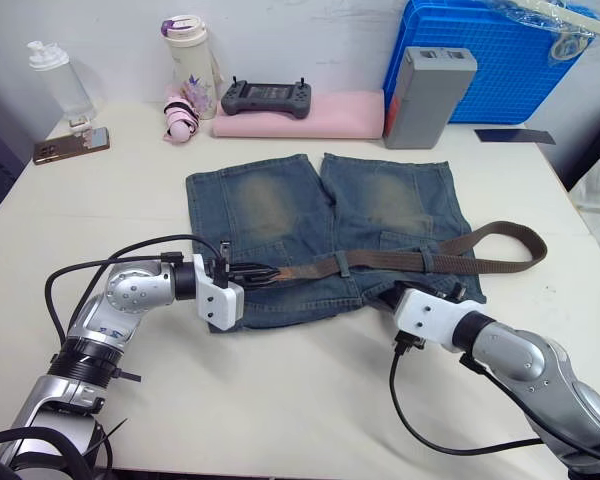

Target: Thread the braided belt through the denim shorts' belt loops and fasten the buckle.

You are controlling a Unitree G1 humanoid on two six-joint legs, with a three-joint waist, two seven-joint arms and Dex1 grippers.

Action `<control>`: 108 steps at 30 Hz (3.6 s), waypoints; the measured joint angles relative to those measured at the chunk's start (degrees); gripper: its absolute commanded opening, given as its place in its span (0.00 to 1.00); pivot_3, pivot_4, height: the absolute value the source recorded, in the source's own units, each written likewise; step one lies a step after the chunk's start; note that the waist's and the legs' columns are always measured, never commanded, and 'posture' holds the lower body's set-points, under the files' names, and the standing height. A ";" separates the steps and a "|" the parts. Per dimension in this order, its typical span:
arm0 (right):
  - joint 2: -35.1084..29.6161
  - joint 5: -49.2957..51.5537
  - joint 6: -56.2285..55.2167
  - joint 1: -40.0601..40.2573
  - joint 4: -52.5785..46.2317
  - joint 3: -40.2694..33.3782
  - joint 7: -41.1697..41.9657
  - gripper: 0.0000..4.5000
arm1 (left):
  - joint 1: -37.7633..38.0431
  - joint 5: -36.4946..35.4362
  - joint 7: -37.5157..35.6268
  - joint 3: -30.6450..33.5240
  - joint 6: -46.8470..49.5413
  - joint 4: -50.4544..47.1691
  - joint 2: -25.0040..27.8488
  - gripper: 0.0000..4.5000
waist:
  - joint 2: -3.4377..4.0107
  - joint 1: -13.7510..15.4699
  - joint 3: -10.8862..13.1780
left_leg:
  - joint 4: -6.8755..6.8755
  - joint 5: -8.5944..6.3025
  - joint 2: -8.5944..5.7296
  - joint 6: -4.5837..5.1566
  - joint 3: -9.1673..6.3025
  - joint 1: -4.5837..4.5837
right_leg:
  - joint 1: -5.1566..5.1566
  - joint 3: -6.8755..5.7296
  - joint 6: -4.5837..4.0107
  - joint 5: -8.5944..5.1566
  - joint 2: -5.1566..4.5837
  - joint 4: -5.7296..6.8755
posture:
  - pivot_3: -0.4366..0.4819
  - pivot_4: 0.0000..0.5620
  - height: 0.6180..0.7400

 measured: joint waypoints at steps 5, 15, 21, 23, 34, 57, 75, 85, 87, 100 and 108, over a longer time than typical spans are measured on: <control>3.84 0.03 3.20 -2.26 1.86 0.14 0.55 0.07 | 0.09 0.06 0.10 0.00 0.11 -0.21 0.03 0.00 | 0.00 -0.24 0.00 | 0.01 0.00 0.01 0.00 0.00 0.01 | -0.02 0.01 0.00 0.00 0.02 0.09 | 0.48 0.27 0.87; 4.43 0.19 6.97 -1.85 4.78 -5.91 0.29 0.01 | 1.09 0.05 0.12 0.00 0.41 -1.11 0.21 0.00 | 0.00 0.02 0.00 | 0.02 0.00 -0.03 0.00 0.00 0.00 | -0.02 0.03 0.00 0.00 -0.02 0.11 | 0.48 0.27 0.87; 1.78 -0.21 7.30 -0.76 12.03 -13.33 -1.81 0.01 | 4.08 -0.14 -0.04 0.00 0.66 -4.24 1.27 0.00 | 0.01 0.30 0.00 | -0.01 -0.03 -0.08 0.06 -0.01 -0.01 | -0.01 0.01 0.00 0.00 -0.08 0.05 | 0.48 0.27 0.87; 1.61 -0.30 7.71 -0.62 13.41 -14.52 -2.06 0.01 | 5.68 -0.27 -0.05 -0.08 1.17 -6.35 1.29 0.00 | 0.01 0.16 0.00 | -0.02 -0.03 -0.07 0.06 -0.01 -0.02 | -0.01 0.01 0.00 0.00 -0.06 0.03 | 0.48 0.27 0.87; 4.19 5.16 12.31 0.89 9.59 -18.82 1.46 0.42 | 11.59 -1.57 0.76 0.86 2.34 -11.50 1.22 0.00 | 0.05 0.04 0.00 | -0.04 -0.03 -0.02 0.05 0.01 0.00 | -0.03 0.04 0.00 0.00 -0.04 0.06 | 0.48 0.27 0.87; 19.72 121.70 32.98 -5.30 7.50 -18.23 -37.17 0.98 | 15.55 -0.01 8.14 6.74 -7.01 -12.68 2.18 0.00 | -0.02 -1.16 -0.06 | 0.00 -0.25 0.08 0.15 0.01 0.01 | 0.13 -0.23 0.01 0.02 -0.17 -0.14 | 0.48 0.27 0.87; 44.91 123.27 10.80 -5.53 7.67 -16.97 -72.83 0.98 | 16.98 0.12 8.59 6.78 -5.50 -16.21 3.83 0.00 | 0.11 -1.60 0.00 | -0.06 -0.29 0.08 0.21 0.07 0.04 | -0.13 -0.03 0.00 0.01 -0.17 0.24 | 0.48 0.27 0.87; 44.35 123.28 10.53 -4.96 7.69 -18.97 -73.84 0.04 | 16.97 0.12 8.60 6.78 -5.25 -16.15 4.11 0.00 | 0.11 -1.59 0.00 | -0.07 -0.28 0.08 0.21 0.09 0.04 | -0.13 0.01 -0.01 0.01 -0.18 0.24 | 0.48 0.27 0.87; 44.40 123.32 10.52 -4.97 7.69 -19.04 -73.83 0.02 | 16.97 0.12 8.60 6.78 -5.24 -16.12 4.13 0.00 | 0.11 -1.59 0.00 | -0.07 -0.28 0.08 0.21 0.09 0.04 | -0.13 0.02 -0.01 0.01 -0.18 0.24 | 0.48 0.27 0.87; 38.50 123.52 9.42 -5.61 9.38 -21.09 -69.73 0.00 | 21.72 -8.67 4.63 6.65 7.02 -18.32 6.37 0.57 | 0.17 -1.67 0.03 | -0.10 -0.30 0.08 0.23 0.09 0.04 | -0.11 0.04 -0.01 0.01 -0.20 0.13 | 0.48 0.27 0.87; 29.03 114.92 8.27 -1.92 10.68 -25.66 -59.08 0.00 | 25.43 -11.74 1.81 8.03 14.13 -19.33 6.76 0.99 | 0.20 -1.42 0.05 | -0.17 -0.31 0.09 0.28 0.08 0.02 | -0.03 0.03 -0.01 0.00 -0.20 -0.11 | 0.48 0.27 0.87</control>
